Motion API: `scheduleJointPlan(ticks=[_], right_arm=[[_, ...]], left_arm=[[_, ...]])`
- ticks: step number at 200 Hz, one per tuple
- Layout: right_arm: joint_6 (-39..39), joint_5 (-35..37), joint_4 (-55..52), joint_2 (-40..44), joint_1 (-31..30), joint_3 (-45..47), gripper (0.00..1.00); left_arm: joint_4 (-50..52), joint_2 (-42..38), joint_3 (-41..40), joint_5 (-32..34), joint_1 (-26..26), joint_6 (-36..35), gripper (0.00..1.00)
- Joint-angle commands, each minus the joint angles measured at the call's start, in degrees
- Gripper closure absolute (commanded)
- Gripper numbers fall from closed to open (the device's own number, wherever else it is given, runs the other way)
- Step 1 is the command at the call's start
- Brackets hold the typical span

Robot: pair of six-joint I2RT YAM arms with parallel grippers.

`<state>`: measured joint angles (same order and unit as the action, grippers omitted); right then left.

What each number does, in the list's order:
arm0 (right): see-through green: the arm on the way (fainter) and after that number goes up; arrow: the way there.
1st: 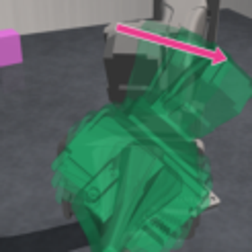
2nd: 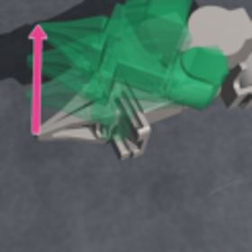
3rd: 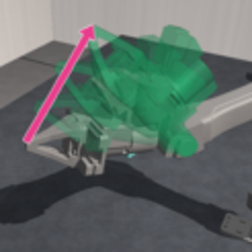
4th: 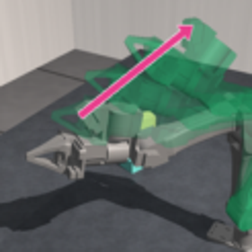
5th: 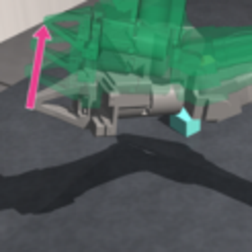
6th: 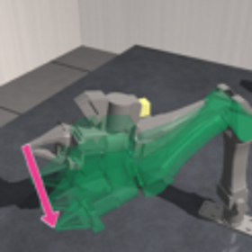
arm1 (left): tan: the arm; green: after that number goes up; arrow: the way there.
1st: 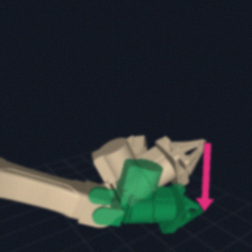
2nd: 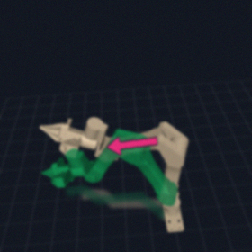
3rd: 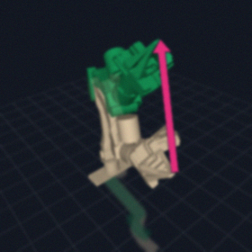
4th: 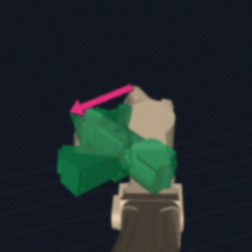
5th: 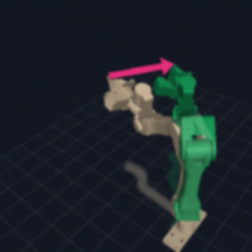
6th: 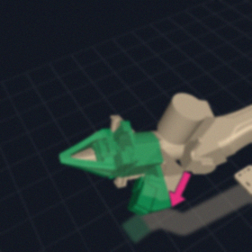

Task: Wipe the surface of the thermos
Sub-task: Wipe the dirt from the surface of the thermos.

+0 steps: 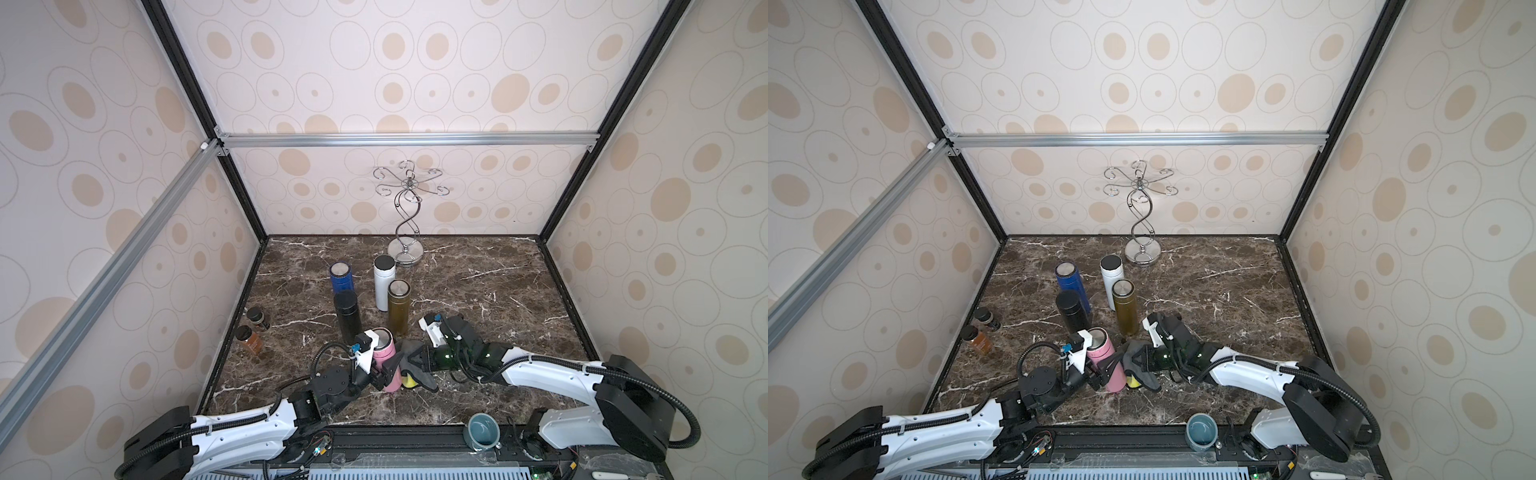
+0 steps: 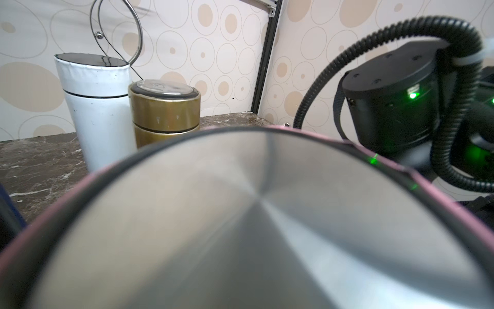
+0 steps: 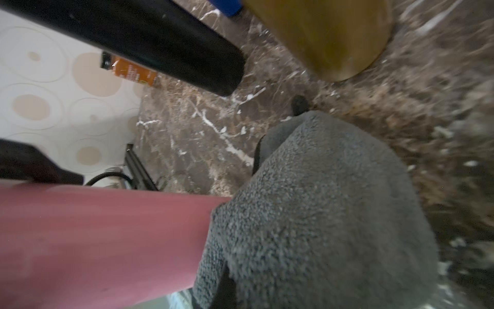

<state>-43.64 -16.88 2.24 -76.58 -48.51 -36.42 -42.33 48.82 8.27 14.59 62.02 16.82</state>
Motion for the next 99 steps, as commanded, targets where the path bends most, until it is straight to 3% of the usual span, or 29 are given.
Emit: scheduleJointPlan(ticks=[1,17,54,60,85,90,99], right_arm=[[3.46,8.97,-15.18,-0.58,-0.67,-3.42,0.60],[4.15,12.79,-19.58,-0.68,-1.32,-5.06,0.44],[6.20,14.69,-19.99,-1.08,-1.69,-6.32,0.26],[6.36,14.75,-19.86,-1.48,-1.68,-6.54,0.18],[8.18,15.21,-20.42,-4.47,-1.71,-9.34,0.16],[8.65,15.01,-20.45,-5.12,-1.75,-9.92,0.09],[9.01,14.94,-20.49,-6.91,-1.68,-11.07,0.08]], left_arm=[[-4.83,-0.65,1.10,1.13,-0.58,-1.16,1.00],[-4.70,-0.66,0.74,1.41,-0.71,-1.26,1.00],[-3.95,-2.01,0.16,1.74,-1.02,-1.21,1.00],[-3.69,-2.25,-0.01,1.76,-1.11,-1.26,1.00],[-2.77,-3.51,-0.50,2.10,-1.37,-1.41,1.00],[-2.55,-3.91,-0.68,2.23,-1.46,-1.33,1.00],[-2.29,-4.53,-1.07,2.35,-1.50,-1.26,1.00]])
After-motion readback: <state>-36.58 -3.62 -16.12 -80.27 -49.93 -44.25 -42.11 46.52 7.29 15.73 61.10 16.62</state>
